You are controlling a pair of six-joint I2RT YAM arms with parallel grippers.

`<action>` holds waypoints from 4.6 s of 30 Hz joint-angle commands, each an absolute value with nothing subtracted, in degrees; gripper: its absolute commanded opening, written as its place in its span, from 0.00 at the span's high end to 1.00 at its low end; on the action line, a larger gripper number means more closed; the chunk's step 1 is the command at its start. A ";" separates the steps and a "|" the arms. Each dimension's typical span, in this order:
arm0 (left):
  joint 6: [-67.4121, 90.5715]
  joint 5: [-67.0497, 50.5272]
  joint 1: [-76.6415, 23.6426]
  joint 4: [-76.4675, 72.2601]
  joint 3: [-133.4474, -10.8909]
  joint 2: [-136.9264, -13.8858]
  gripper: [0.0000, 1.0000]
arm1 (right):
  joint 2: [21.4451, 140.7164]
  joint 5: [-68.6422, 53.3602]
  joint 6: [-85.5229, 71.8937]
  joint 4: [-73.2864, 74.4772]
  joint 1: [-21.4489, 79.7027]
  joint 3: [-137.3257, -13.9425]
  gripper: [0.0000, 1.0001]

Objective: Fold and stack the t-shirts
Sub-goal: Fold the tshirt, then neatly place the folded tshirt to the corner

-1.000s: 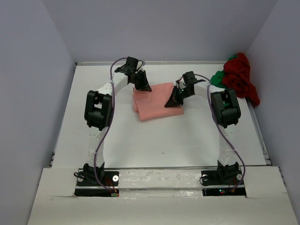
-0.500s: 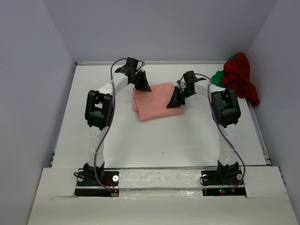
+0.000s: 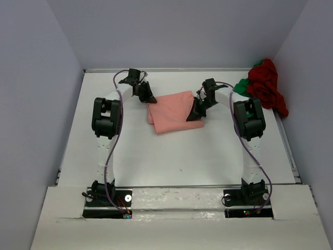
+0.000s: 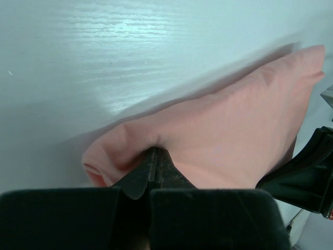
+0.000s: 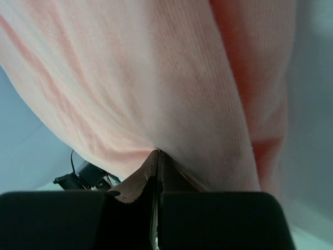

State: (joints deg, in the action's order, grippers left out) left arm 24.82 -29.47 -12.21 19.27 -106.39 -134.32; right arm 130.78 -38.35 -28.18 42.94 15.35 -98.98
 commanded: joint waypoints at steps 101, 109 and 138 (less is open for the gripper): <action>26.90 -18.82 -12.04 31.38 -79.82 -104.50 0.28 | 119.81 -30.58 -22.41 68.12 15.21 -130.18 0.09; 26.37 -17.30 -12.04 26.64 -78.84 -107.92 0.25 | 116.63 -30.41 -23.38 65.74 15.21 -128.06 0.09; 27.07 -19.86 -15.03 25.49 -85.25 -122.52 0.66 | 115.14 -28.30 -23.91 65.92 15.21 -125.25 0.09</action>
